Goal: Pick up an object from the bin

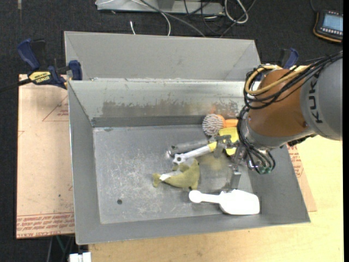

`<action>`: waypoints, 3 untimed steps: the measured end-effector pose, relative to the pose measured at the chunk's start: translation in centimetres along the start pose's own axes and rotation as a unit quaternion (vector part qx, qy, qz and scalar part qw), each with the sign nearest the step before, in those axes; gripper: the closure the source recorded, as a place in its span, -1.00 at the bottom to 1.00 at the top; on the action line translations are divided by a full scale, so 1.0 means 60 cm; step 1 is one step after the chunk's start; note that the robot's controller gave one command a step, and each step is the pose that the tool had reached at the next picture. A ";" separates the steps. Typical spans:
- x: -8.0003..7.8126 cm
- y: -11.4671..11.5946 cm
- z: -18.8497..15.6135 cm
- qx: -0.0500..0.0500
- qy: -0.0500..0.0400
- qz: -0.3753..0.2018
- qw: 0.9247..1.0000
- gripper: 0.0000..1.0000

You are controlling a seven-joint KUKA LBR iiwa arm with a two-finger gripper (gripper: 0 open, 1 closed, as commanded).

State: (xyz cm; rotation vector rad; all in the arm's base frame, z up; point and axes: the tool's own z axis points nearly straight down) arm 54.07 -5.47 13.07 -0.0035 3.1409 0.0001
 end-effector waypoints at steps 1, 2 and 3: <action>0.000 0.000 0.000 0.000 0.000 0.000 1.000 -1.00; -0.121 -0.006 0.026 0.000 -0.004 -0.066 0.998 -1.00; -0.150 -0.017 0.019 0.000 -0.001 -0.065 0.998 1.00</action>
Offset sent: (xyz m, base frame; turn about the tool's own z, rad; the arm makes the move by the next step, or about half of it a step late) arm 0.0692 -0.0045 -0.0153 -0.1316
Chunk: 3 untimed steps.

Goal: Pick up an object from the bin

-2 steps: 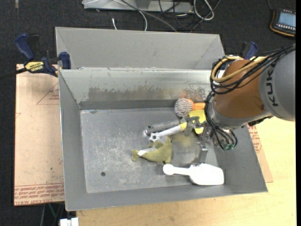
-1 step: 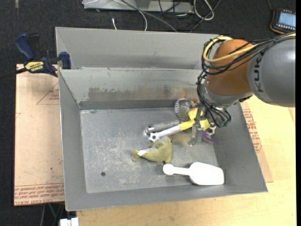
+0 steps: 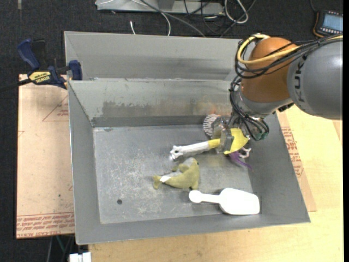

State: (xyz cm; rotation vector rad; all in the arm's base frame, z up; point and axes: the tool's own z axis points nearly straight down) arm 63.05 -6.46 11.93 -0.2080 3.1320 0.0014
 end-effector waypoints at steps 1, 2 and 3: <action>0.000 0.000 0.000 0.000 0.000 0.000 1.000 1.00; 0.006 -0.002 -0.003 -0.001 -0.001 0.004 1.000 1.00; 0.004 -0.020 0.031 -0.005 -0.001 0.017 1.000 1.00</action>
Offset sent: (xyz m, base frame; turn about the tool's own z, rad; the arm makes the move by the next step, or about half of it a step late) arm -0.0041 -0.0040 0.0023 0.0081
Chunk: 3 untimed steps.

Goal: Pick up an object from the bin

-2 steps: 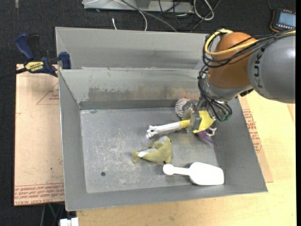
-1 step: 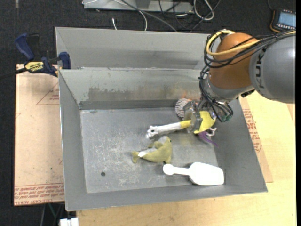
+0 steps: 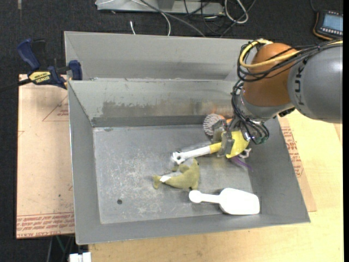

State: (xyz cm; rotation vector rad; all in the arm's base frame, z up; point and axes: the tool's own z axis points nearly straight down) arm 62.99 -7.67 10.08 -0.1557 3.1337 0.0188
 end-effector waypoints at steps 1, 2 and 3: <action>0.042 0.002 -0.258 0.004 -0.003 0.005 1.000 1.00; 0.042 0.002 -0.258 0.004 -0.003 0.005 1.000 1.00; -0.024 0.001 -0.200 0.004 -0.005 -0.127 0.992 1.00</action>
Offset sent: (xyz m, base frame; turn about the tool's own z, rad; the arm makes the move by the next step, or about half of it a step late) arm 0.0000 0.0000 0.0000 0.0000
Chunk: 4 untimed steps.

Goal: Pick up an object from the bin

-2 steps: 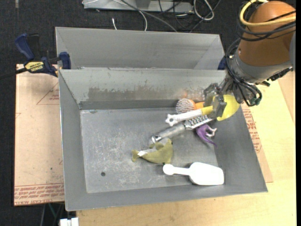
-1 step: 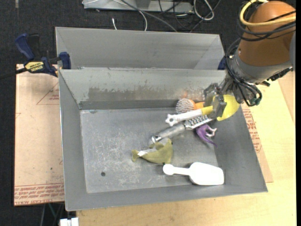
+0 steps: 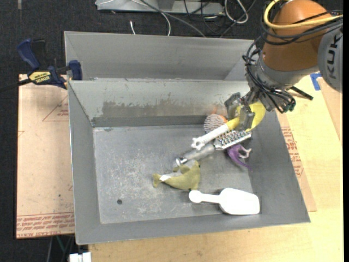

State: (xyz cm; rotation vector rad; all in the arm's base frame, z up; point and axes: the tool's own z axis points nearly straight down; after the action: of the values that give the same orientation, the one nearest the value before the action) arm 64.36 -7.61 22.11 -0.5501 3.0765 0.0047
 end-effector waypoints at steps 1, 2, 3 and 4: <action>0.035 0.028 0.006 0.000 0.001 0.154 0.988 1.00; -0.022 0.013 0.055 0.000 -0.002 0.057 0.998 1.00; 0.010 -0.004 0.073 -0.001 0.000 0.176 0.984 1.00; 0.010 -0.002 0.058 -0.001 0.003 0.163 0.987 1.00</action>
Offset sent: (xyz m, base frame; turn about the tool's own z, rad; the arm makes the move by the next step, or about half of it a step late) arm 0.0115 0.0110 -0.0352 0.0963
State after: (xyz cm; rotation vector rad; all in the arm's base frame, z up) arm 63.90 -7.90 18.60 -0.0410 3.1312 0.0109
